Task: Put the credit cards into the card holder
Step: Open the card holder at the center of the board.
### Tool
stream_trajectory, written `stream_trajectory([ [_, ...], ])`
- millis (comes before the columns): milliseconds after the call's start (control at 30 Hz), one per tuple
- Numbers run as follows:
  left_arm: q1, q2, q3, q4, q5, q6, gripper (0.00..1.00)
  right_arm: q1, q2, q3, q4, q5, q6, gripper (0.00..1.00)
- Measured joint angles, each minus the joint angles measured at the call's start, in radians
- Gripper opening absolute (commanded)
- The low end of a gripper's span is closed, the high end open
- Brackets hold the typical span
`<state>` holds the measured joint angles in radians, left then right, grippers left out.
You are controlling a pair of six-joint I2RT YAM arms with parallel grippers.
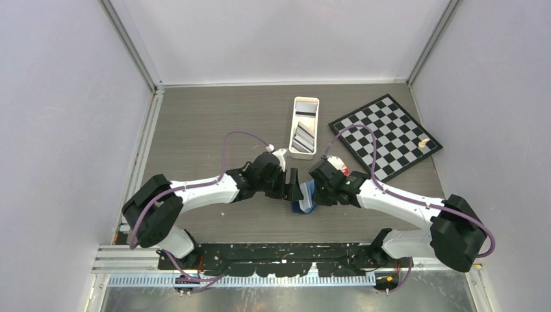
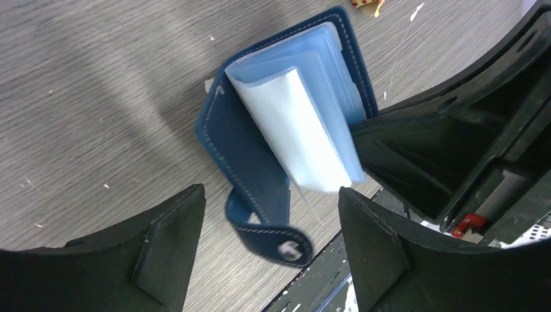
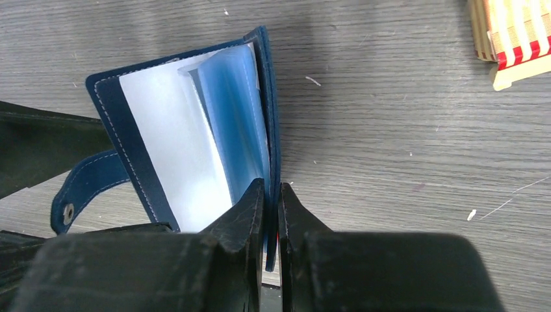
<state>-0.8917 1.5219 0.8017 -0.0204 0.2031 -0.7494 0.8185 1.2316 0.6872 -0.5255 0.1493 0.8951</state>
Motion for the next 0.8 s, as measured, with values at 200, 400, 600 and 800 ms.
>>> stream_trajectory([
  [200,0.0,0.0,-0.009,0.047,-0.011,-0.026,0.79,0.056,0.037,0.069,-0.071,0.083,0.0,0.0],
  [400,0.0,-0.001,-0.039,0.079,-0.027,-0.054,0.8,0.099,0.075,0.113,-0.127,0.156,0.002,0.0],
  [600,0.0,-0.001,-0.055,0.124,-0.031,-0.082,0.81,0.137,0.122,0.148,-0.159,0.206,0.007,0.01],
  [800,0.0,0.005,-0.066,0.163,-0.032,-0.105,0.76,0.148,0.13,0.154,-0.161,0.216,0.021,0.01],
])
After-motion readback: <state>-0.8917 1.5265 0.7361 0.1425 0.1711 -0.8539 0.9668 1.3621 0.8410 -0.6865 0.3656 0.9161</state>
